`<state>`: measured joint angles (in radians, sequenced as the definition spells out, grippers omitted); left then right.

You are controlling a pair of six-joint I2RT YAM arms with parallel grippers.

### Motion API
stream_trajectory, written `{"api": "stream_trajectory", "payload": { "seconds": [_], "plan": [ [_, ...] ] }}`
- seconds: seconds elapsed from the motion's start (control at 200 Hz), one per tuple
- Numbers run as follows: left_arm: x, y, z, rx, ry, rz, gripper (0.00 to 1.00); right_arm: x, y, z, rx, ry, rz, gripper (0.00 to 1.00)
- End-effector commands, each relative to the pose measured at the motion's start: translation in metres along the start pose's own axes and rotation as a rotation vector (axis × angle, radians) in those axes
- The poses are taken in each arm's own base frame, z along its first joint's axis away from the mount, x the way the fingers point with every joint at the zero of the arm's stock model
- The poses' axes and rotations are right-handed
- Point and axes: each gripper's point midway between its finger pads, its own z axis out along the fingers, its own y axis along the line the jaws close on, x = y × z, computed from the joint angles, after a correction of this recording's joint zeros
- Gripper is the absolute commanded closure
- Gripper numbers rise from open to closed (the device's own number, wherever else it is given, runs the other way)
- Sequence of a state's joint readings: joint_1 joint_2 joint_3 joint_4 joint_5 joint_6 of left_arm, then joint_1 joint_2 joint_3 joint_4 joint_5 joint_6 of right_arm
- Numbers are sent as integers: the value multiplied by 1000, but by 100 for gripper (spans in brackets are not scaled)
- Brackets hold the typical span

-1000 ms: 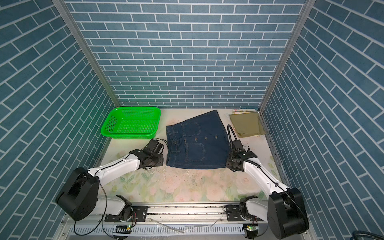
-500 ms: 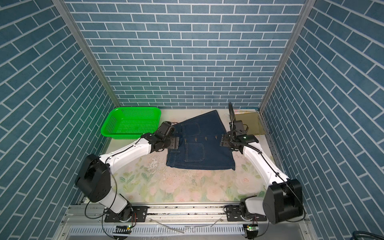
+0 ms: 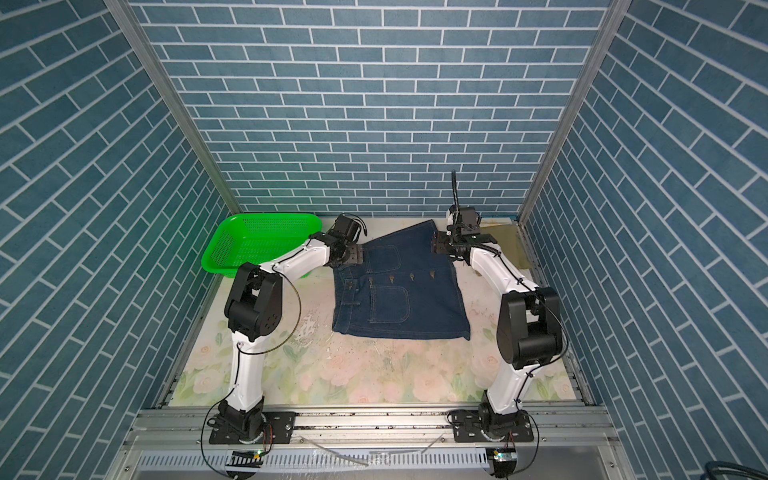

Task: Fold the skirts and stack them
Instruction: 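Fold the nearer hem over toward the waistband with both grippers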

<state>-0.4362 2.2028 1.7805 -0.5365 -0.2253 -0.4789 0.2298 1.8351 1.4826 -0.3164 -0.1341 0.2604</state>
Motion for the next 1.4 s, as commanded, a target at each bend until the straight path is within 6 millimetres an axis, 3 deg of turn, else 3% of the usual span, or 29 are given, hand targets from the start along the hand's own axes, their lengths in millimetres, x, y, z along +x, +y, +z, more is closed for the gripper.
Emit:
{"api": "stream_trajectory", "payload": {
  "seconds": [0.0, 0.22, 0.25, 0.55, 0.76, 1.0, 1.2, 1.395],
  "plan": [
    [2, 11, 13, -48, 34, -18, 10, -33, 4, 20, -44, -58, -69, 29],
    [-5, 24, 31, -91, 27, -42, 11, -64, -3, 68, -79, -51, -76, 30],
    [-6, 25, 33, -95, 28, -44, 12, -58, -7, 85, -78, -25, -76, 30],
    [-8, 33, 52, -102, 51, -75, 17, -72, -21, 151, -86, -9, -56, 29],
    [-7, 32, 62, -76, 73, -89, 28, -82, -24, 172, -147, -45, 29, 31],
    [-6, 31, 67, -62, 81, -94, 36, -66, -28, 195, -185, -21, 110, 34],
    [-3, 27, 71, -38, 93, -98, 51, -60, -24, 210, -237, -29, 158, 41],
    [-4, 23, 73, -22, 94, -97, 60, -64, -23, 222, -267, -76, 183, 63]
  ]
}}
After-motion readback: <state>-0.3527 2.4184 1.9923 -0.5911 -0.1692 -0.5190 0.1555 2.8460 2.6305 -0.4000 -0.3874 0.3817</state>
